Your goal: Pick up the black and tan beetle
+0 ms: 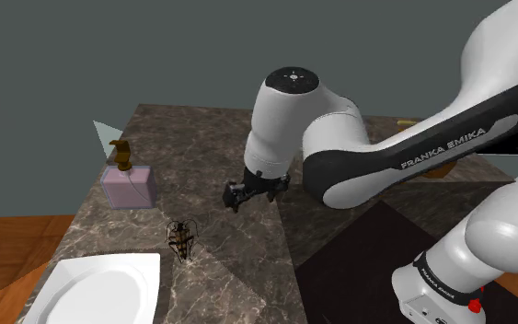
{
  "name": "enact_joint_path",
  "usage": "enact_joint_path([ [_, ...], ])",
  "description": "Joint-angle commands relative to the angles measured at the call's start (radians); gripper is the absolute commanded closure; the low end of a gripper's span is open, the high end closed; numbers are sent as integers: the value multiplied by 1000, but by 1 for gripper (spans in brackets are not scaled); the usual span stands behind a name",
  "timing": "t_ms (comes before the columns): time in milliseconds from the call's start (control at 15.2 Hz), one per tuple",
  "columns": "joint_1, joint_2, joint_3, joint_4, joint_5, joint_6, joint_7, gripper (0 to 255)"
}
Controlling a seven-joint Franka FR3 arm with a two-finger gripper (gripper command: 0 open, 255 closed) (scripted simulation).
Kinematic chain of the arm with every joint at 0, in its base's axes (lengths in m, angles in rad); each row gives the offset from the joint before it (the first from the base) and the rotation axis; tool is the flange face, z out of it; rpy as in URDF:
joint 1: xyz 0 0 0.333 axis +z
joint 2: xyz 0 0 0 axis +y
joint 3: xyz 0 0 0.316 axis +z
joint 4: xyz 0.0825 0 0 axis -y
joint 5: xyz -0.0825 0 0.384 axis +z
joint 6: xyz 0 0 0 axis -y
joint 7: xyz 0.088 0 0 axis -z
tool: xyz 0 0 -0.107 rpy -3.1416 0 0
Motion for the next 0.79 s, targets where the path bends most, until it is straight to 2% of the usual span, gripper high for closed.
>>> enact_joint_path([
  [0,-26,134,52,68,-172,3,173,0],
  [132,10,262,43,141,-329,-21,323,0],
  [330,119,424,-23,259,-495,-69,485,0],
  [528,232,560,-95,385,-597,-114,589,0],
  [726,332,685,-154,522,-665,-159,658,0],
])
